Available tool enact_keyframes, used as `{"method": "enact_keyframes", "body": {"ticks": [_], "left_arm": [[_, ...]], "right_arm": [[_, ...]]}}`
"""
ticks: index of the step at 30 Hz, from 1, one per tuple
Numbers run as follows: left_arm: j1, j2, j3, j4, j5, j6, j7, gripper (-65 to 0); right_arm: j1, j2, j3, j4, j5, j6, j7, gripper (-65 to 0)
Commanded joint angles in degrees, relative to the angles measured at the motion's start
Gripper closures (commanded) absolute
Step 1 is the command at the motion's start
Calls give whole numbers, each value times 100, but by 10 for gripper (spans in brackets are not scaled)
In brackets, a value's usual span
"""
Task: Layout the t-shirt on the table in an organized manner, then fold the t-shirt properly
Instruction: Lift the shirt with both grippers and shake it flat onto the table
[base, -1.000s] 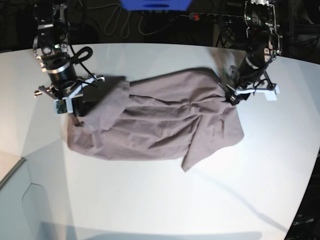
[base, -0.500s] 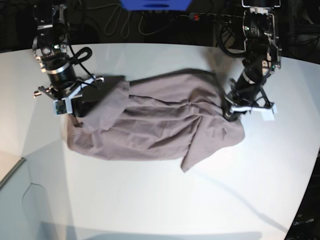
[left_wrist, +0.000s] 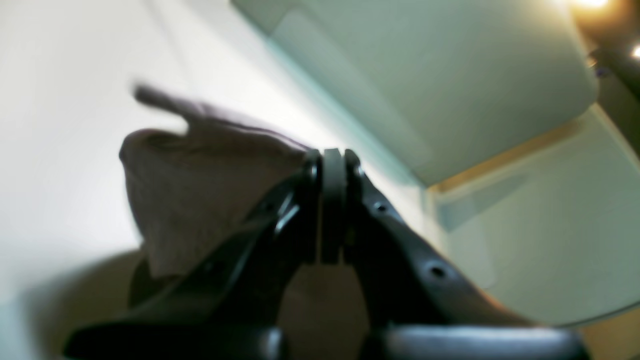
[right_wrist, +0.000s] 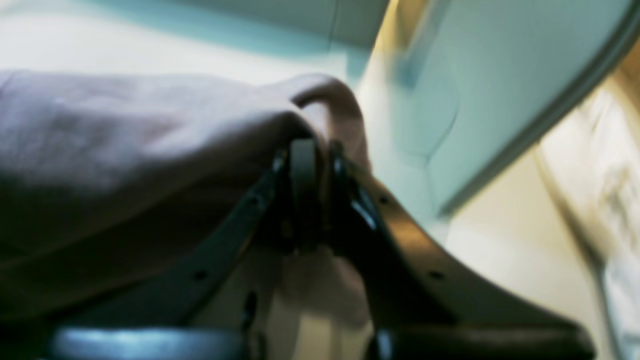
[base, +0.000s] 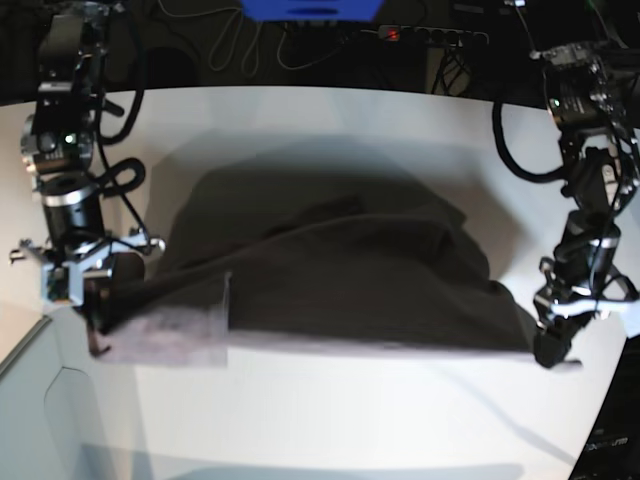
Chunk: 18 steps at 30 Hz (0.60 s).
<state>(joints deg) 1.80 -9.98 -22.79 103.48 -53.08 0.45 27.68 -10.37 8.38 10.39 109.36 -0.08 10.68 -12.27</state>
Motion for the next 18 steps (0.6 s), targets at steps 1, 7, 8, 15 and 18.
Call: {"method": "enact_keyframes", "body": {"ticks": [1, 7, 8, 15, 18], "left_arm": [[-229, -106, 6, 100, -33, -14, -162, -2], [-1143, -378, 454, -656, 2, -14, -170, -2], [-1363, -387, 560, -823, 2, -14, -170, -2], [-2822, -396, 1123, -1931, 2, -14, -170, -2], [-3350, -396, 1166, -2344, -6, -14, -170, -2]], "right_arm": [[171, 54, 38, 163, -6, -44, 177, 0], [962, 80, -33, 66, -6, -44, 62, 0], [1173, 80, -94, -22, -6, -44, -34, 0], [2659, 72, -393, -593, -6, -44, -553, 0], [3239, 89, -393, -725, -14, -44, -738, 0]]}}
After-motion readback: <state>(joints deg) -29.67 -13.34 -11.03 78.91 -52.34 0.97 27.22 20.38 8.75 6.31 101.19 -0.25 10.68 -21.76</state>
